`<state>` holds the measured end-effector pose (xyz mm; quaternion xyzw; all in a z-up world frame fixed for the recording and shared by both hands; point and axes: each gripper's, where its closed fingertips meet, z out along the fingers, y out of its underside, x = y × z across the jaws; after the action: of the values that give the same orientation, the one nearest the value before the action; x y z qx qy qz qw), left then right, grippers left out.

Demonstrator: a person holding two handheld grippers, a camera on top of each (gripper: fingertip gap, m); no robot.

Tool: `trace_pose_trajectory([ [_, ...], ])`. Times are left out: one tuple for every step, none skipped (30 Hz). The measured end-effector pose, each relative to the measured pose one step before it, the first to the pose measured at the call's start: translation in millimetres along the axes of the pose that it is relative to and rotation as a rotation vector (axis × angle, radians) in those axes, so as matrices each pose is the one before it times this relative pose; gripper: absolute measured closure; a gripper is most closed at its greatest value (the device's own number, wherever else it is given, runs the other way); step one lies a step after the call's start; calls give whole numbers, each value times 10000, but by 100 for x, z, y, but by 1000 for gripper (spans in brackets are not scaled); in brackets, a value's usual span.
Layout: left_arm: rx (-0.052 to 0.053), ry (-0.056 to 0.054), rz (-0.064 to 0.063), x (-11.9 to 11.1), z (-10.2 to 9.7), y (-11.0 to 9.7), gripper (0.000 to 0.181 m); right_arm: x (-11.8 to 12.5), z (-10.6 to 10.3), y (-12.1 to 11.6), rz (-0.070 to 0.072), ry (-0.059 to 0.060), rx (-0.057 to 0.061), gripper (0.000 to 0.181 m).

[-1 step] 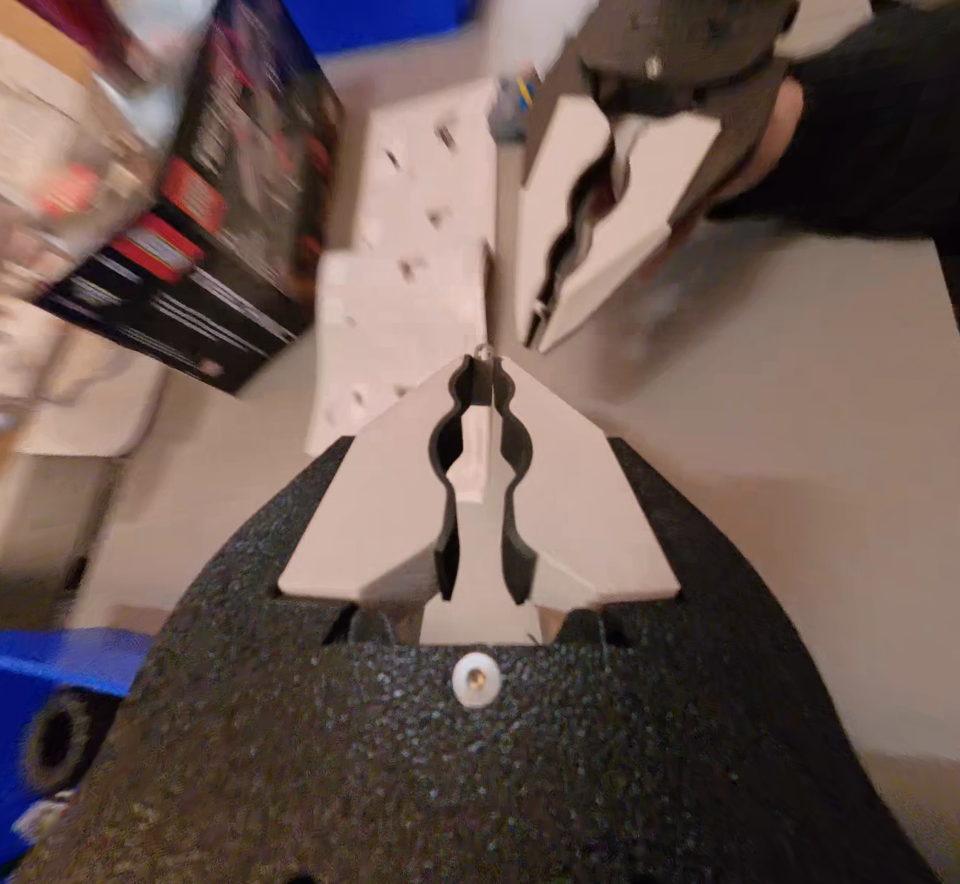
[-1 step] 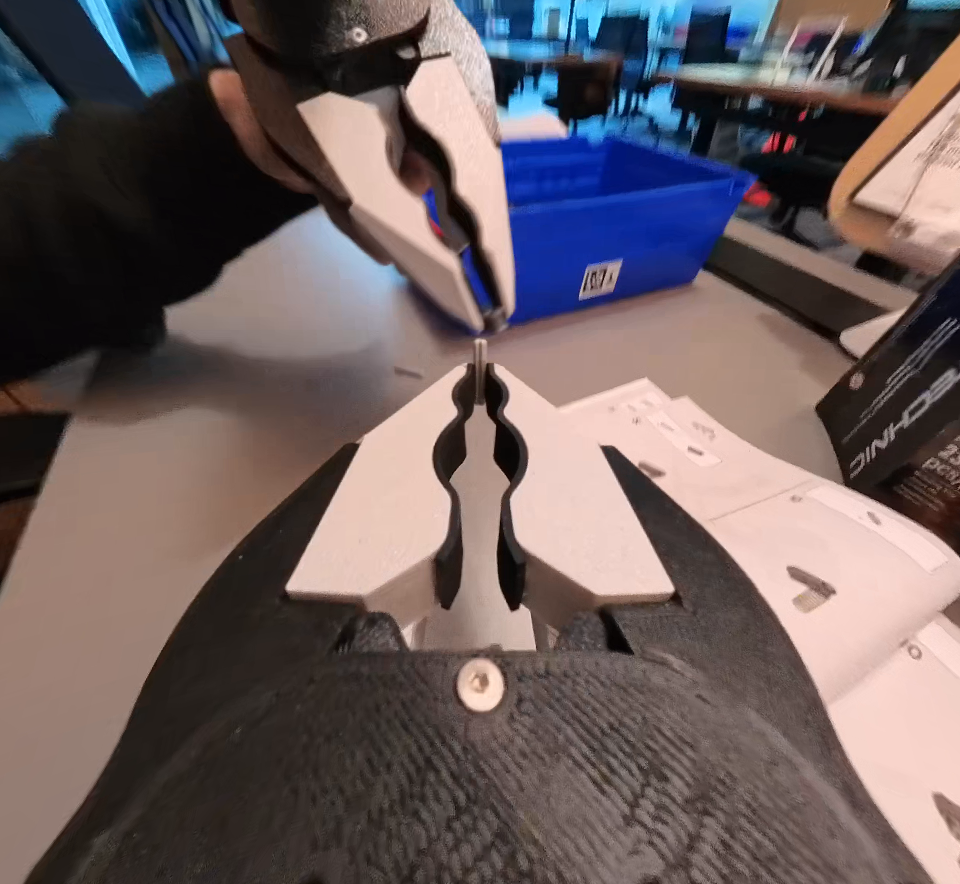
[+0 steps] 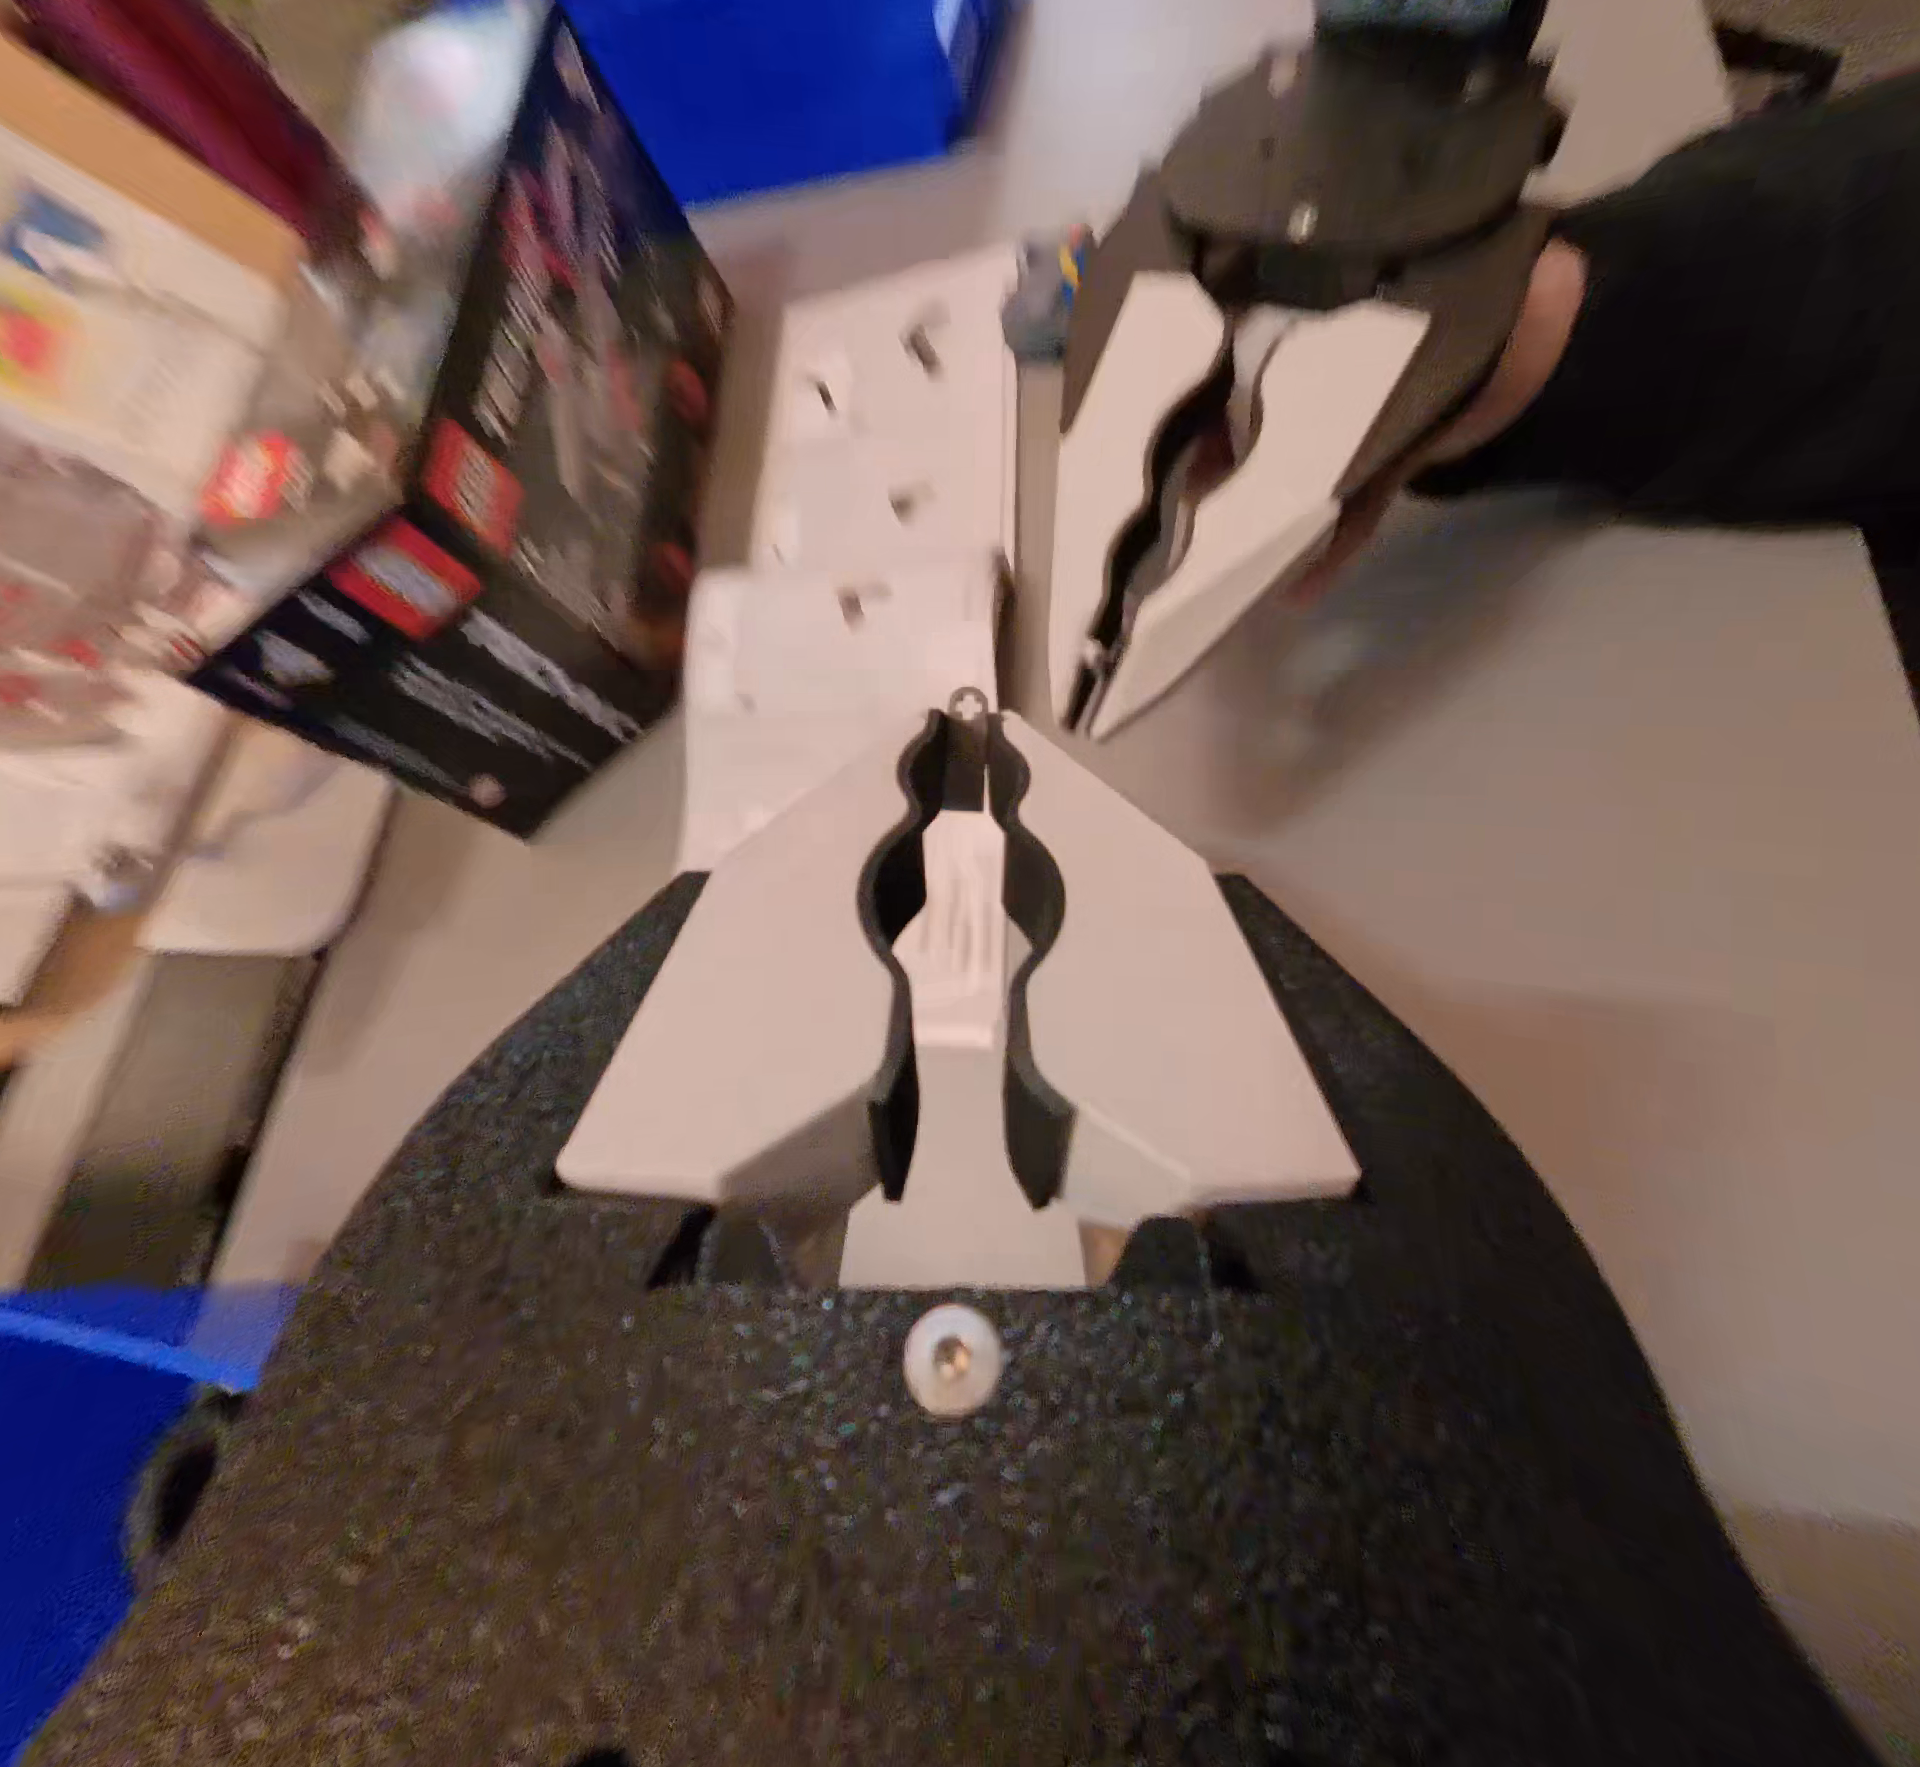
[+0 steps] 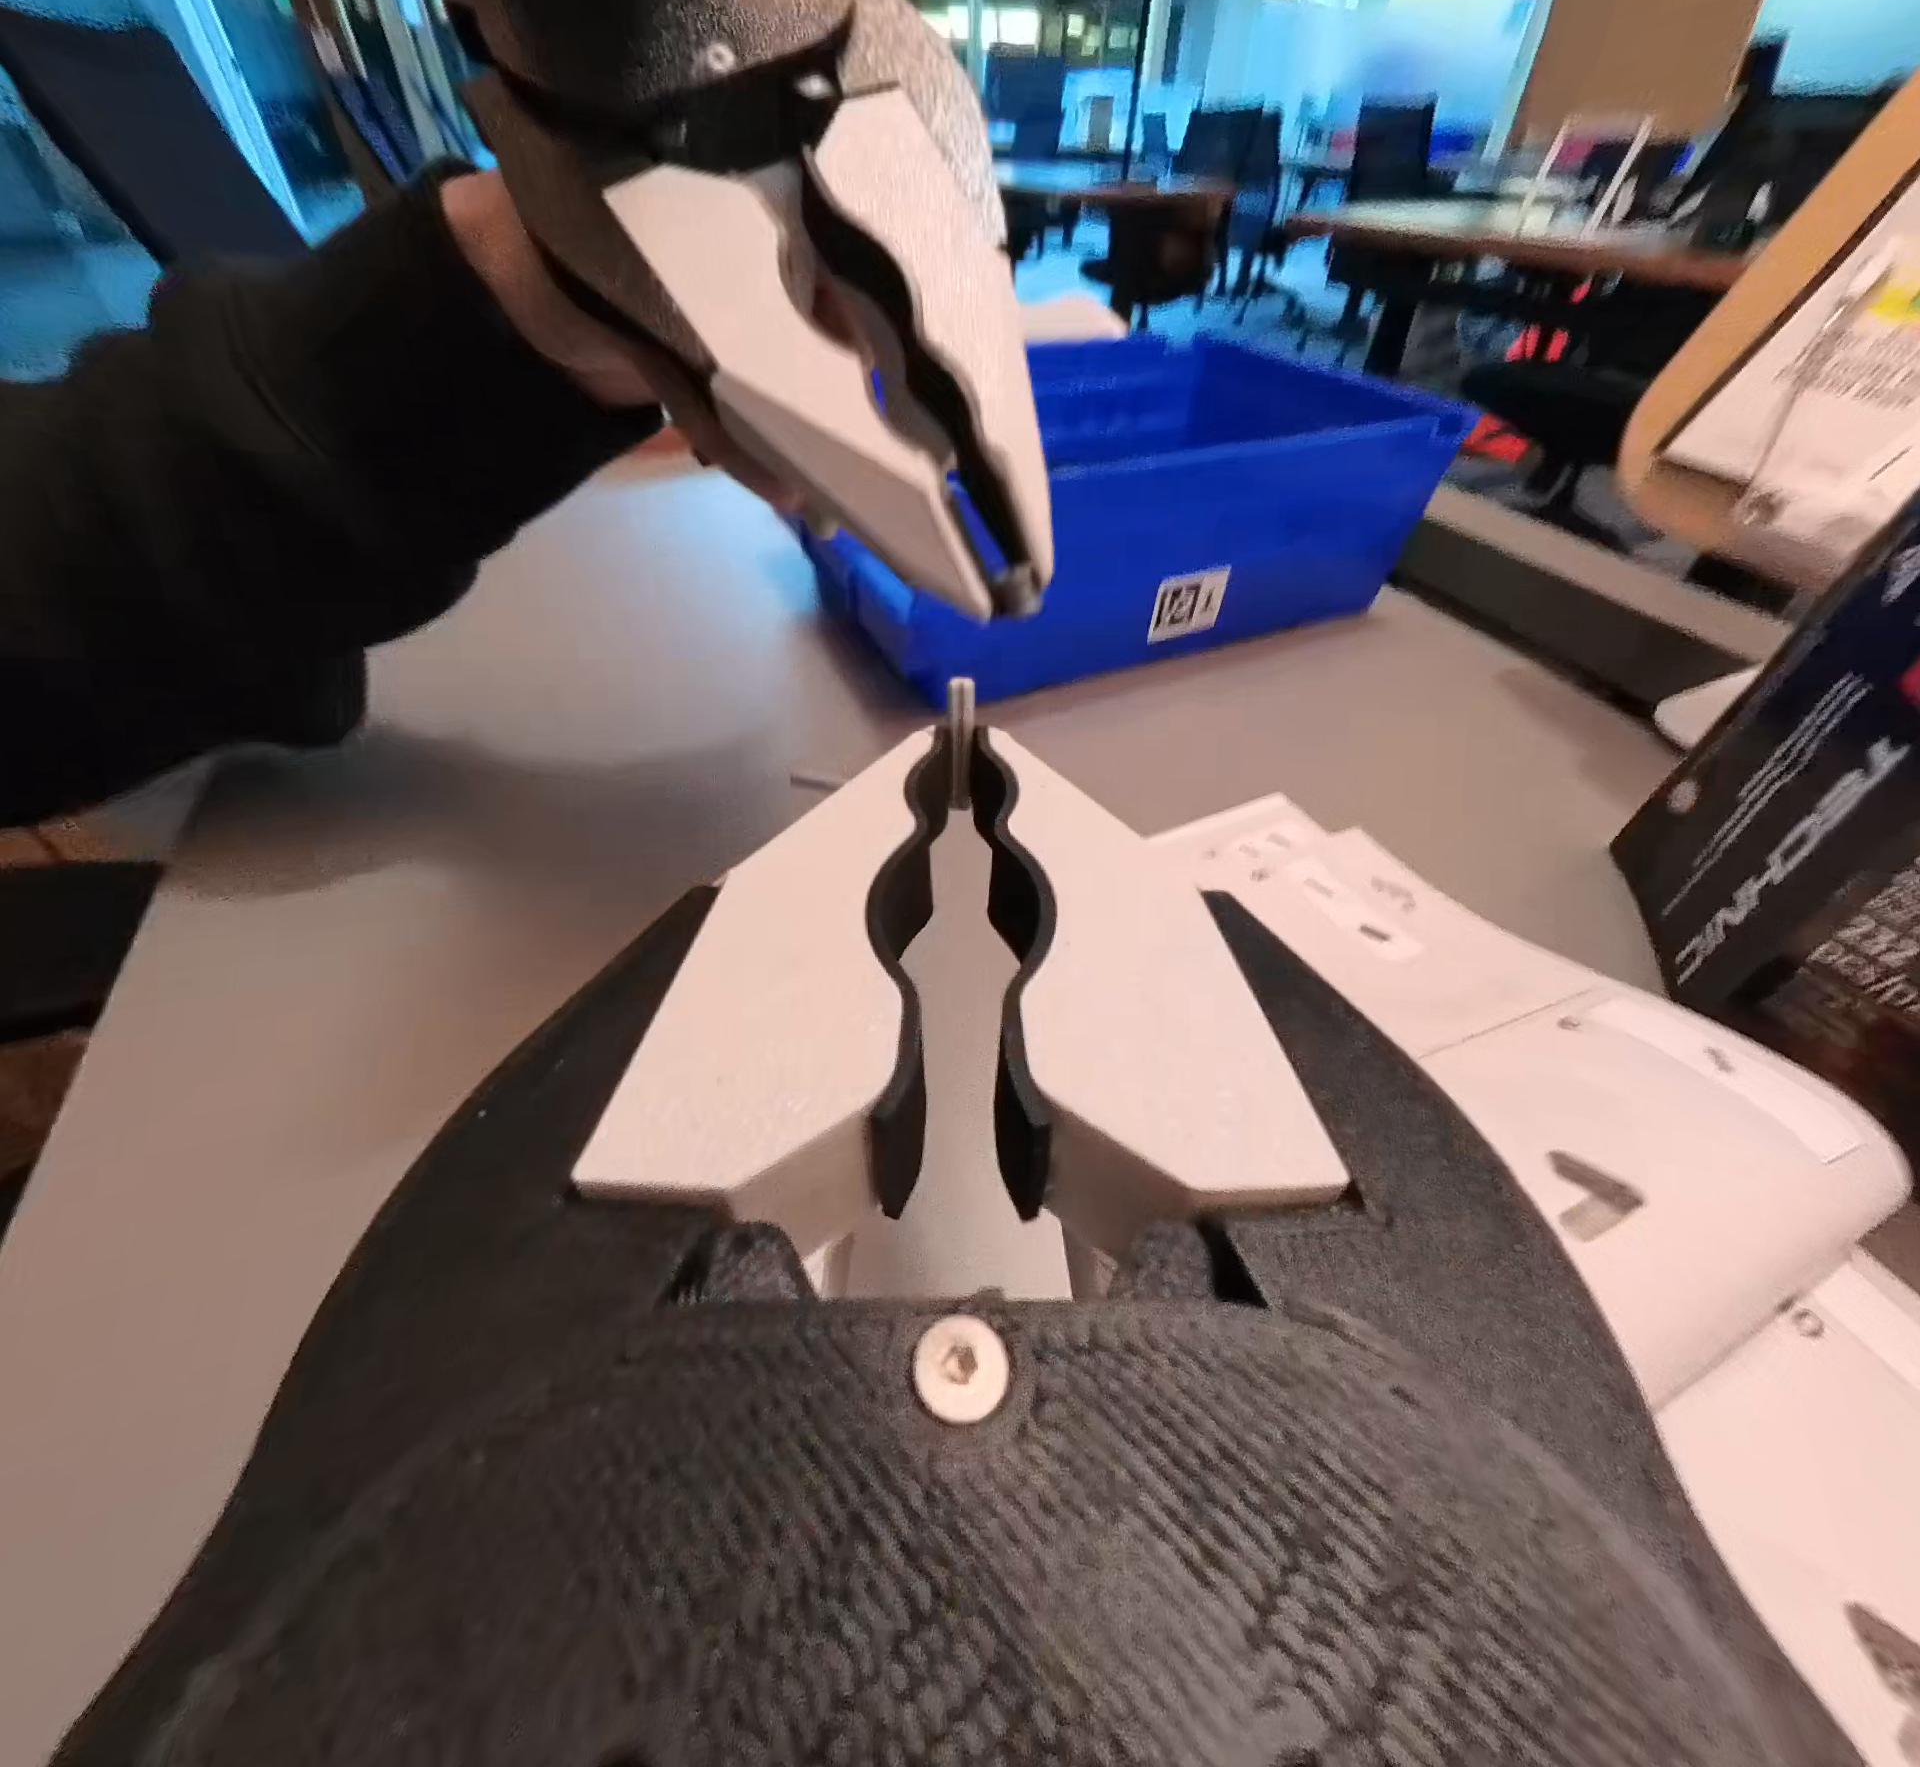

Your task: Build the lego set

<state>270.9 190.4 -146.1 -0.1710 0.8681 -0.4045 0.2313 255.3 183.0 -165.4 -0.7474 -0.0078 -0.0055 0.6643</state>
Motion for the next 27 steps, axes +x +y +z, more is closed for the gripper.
trace_pose_trajectory([
  [350,-194,205,-459,-378,-1870,176,212,-454,-785,-107,-48,263,180],
  [316,-264,215,-489,-136,-1753,175,390,-409,-783,-125,22,168,180],
  [280,-203,230,-367,46,-1536,175,580,-420,-1037,-263,168,271,180],
  [215,-151,170,-322,150,-1285,175,470,-382,-951,-386,87,178,180],
  [182,-279,68,-545,160,-1078,175,549,-427,-870,-512,127,98,180],
  [140,-186,-23,-419,129,-851,176,527,-535,-946,-691,121,183,180],
  [144,70,74,6,157,-780,176,318,-590,-902,-677,-57,255,180],
  [136,81,143,130,156,-697,176,649,-622,-610,-408,139,190,180],
  [42,77,83,210,137,-489,176,679,-579,-273,-228,160,128,180],
  [41,149,80,408,140,-417,176,159,-571,-207,-187,-115,208,180],
  [143,153,125,520,166,-452,176,196,-588,-156,-89,35,220,180],
  [122,172,77,555,240,-379,176,227,-519,91,-32,127,38,180],
  [-14,163,93,520,308,-137,176,-211,-383,199,-18,-137,-49,180],
  [-113,42,196,326,332,25,176,-134,-345,-51,24,1,86,180],
  [-198,-19,204,201,320,120,176,-109,-248,-253,-17,57,146,180],
  [-218,44,194,263,301,111,176,-329,40,-69,19,-185,-39,180],
  [-153,25,205,214,268,41,176,-193,206,344,40,-156,-245,180],
  [-131,13,136,157,228,18,176,-13,150,463,-70,39,-200,180],
  [-140,75,83,228,192,59,176,-188,64,322,-129,-25,-110,180],
  [-138,43,90,191,152,94,176,-169,34,66,-5,-47,-16,180],
  [-154,23,92,155,73,131,176,-54,31,-37,97,-43,11,180],
  [-151,30,88,152,31,148,176,-55,-22,-55,91,-86,22,180],
  [-111,-57,64,-3,-1,110,176,14,-67,-5,67,-56,3,180],
  [-98,-28,16,-8,-5,116,176,128,-80,40,19,39,-29,181],
  [-88,37,-7,63,-5,133,176,28,-79,11,1,-27,-14,180],
  [-42,-11,-12,-25,2,106,176,-25,-66,-53,21,-60,18,180],
  [-23,13,-26,-4,15,97,176,49,-28,-3,39,-6,2,180],
])
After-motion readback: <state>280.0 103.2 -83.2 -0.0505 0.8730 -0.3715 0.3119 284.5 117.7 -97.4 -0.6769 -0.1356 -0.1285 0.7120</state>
